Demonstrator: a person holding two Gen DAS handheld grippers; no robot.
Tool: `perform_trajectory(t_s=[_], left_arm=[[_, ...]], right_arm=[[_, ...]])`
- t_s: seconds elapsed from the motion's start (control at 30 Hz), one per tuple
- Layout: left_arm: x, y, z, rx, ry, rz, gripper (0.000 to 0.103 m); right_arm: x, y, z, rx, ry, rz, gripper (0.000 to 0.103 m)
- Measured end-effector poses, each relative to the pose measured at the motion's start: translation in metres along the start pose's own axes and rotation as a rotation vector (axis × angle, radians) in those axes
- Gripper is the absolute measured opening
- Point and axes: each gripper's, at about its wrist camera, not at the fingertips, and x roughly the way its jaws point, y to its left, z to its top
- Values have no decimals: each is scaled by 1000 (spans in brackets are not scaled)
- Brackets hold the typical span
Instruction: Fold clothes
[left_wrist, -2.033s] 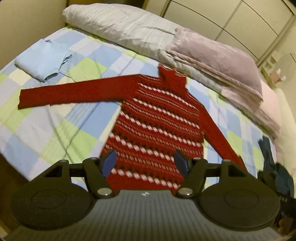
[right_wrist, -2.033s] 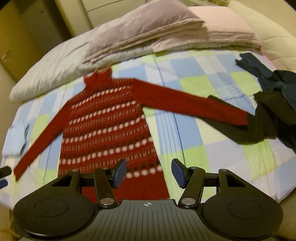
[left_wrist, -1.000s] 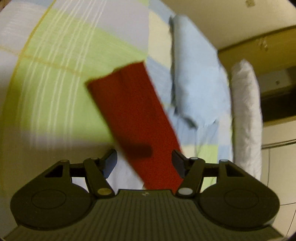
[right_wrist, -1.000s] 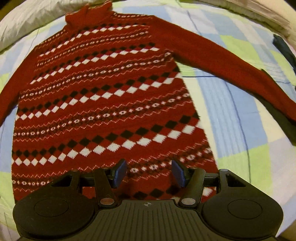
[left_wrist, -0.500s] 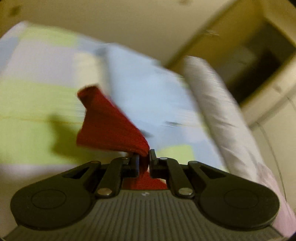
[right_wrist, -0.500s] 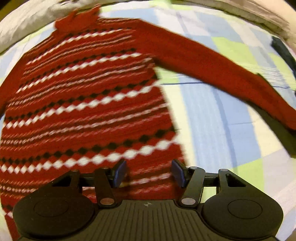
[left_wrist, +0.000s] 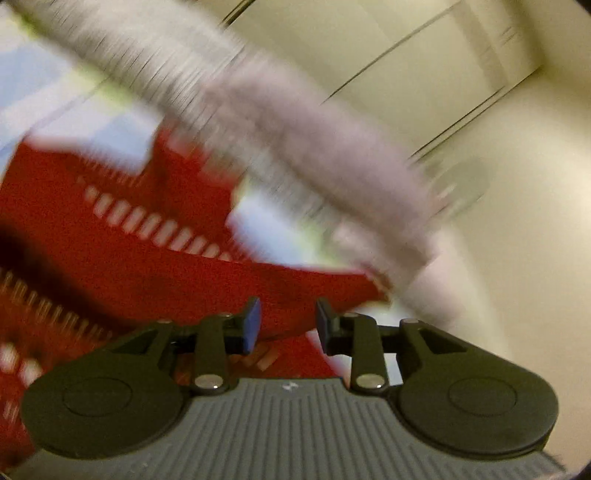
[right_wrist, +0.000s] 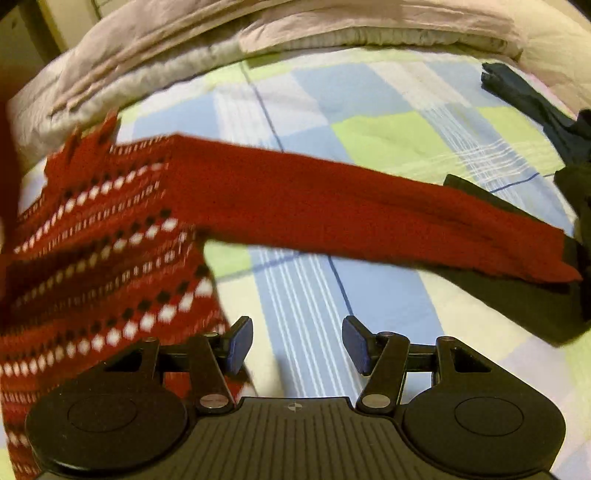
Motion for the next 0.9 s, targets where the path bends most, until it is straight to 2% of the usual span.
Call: perform_trajectory(t_s=[0.1,0.27,0.33,0.43,0.53,0.63,0.7,0.73,0.77,0.83,0.87,0.9], left_arm=[[-3,29,-26,20,42,142,26],[-26,75,-16,74,29,319,26],[-31,87,-8,122,14,393,26],[-29,98,3,223,-7,506,27],[-30,110,9,261,-11,582,28],[-23,123,12,271,1,625,30],[-14,127,16,288,6,616,30],[-9,128,18,301,7,613,30],[-3,129,21,322,4,610,29],[6,128,27,380,-8,609,14],[9,125,30,421,-16,624,11],[11,121,29,477,-22,645,10]], right_arm=[[12,-3,9,108,-1,144,57],[40,-1,18,324,20,449,57],[57,3,21,417,40,537,57],[78,9,30,509,57,562,57],[97,8,37,580,63,561,57],[113,6,42,630,67,553,57],[120,4,44,647,61,559,57],[123,5,46,645,55,557,54],[126,6,47,639,50,552,36],[125,9,52,602,10,530,9],[123,10,55,580,-14,517,3],[122,11,58,558,-38,505,2]])
